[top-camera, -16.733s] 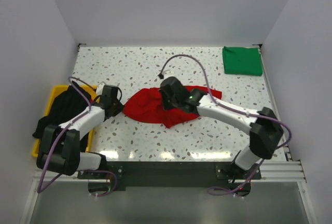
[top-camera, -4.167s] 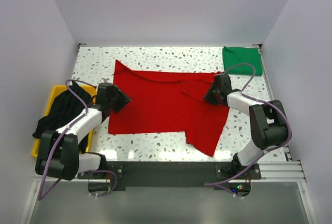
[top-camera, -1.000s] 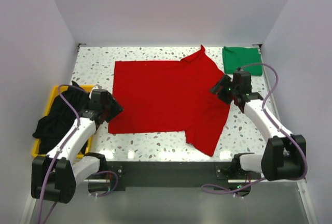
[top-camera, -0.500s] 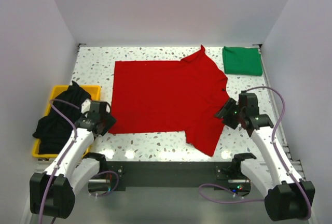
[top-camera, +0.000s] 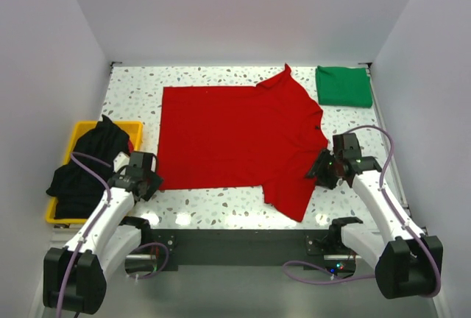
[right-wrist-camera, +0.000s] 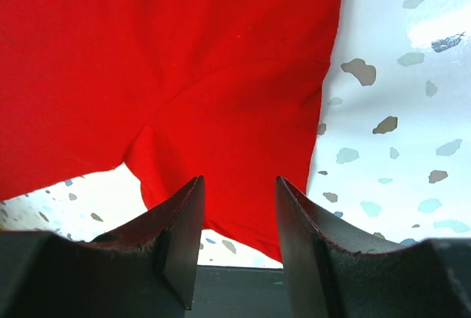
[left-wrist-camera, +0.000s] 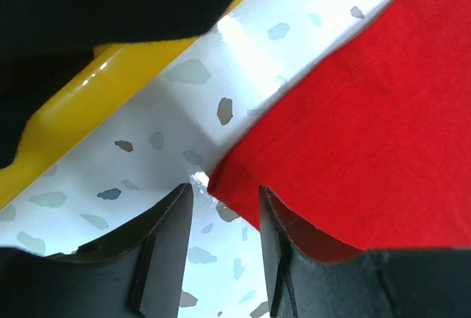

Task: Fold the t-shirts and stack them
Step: Fold the tshirt

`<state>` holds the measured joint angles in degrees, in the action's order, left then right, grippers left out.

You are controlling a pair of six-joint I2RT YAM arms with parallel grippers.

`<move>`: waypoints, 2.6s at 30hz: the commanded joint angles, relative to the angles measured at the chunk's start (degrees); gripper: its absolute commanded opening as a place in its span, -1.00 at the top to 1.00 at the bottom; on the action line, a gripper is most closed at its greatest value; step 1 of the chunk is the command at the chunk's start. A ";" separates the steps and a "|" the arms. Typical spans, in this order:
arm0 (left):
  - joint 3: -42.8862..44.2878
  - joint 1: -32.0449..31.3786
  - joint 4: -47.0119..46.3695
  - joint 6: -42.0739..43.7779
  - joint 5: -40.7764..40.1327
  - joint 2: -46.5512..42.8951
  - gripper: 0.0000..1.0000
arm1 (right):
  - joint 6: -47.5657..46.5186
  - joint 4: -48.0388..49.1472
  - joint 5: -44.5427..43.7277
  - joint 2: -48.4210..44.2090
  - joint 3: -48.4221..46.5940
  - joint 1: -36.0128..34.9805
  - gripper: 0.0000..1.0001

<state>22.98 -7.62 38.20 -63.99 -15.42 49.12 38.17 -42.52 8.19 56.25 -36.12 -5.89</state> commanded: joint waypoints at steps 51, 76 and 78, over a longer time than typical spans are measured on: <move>-0.57 -0.12 -9.90 5.01 0.66 3.26 0.86 | 0.76 1.30 5.70 5.53 11.16 -3.34 0.33; 2.86 -0.03 -5.15 4.75 -1.45 0.89 0.92 | -2.14 -6.25 5.61 -2.10 5.53 -3.25 1.00; 3.21 -0.03 -3.75 3.96 -2.16 0.80 0.96 | -1.79 -8.62 5.61 -3.86 5.18 -3.25 1.00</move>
<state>23.35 -7.62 32.60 -59.44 -15.29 50.78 36.99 -46.13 13.06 54.43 -28.88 -8.99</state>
